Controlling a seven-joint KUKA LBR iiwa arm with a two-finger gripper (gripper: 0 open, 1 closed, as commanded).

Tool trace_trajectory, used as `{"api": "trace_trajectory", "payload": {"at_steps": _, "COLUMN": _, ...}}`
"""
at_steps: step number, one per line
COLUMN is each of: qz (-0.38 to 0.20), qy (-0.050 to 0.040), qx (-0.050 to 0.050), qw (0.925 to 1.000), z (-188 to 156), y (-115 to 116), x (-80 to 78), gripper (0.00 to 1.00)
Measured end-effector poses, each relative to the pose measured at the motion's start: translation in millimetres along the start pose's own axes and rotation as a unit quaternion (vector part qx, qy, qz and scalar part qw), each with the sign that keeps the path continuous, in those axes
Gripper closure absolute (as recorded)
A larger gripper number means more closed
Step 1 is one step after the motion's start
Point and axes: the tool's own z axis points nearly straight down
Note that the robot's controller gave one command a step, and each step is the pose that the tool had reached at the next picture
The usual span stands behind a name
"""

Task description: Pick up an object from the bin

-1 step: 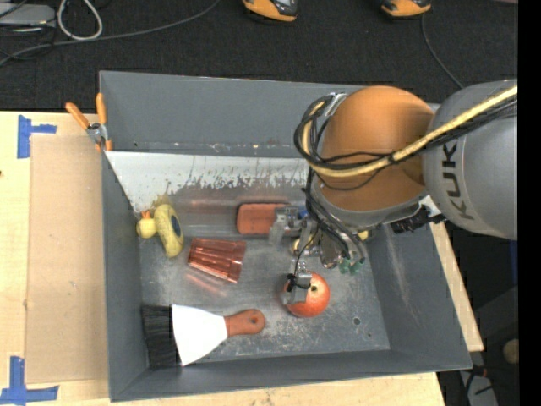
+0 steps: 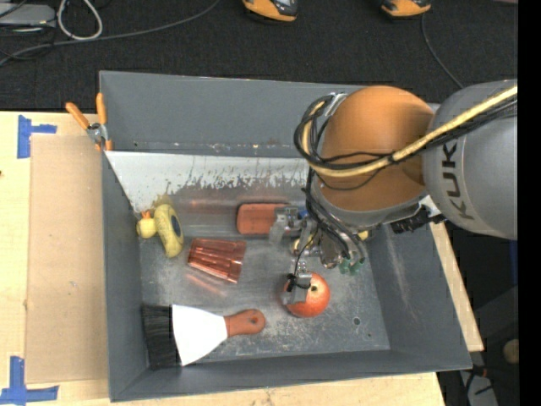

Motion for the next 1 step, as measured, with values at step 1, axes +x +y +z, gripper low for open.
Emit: {"api": "trace_trajectory", "payload": {"at_steps": 1, "qz": -0.044, "qy": -0.0014, "qx": 0.000, "qw": 0.9990, "z": 43.8, "y": 40.8, "x": 13.8, "gripper": 0.00}}
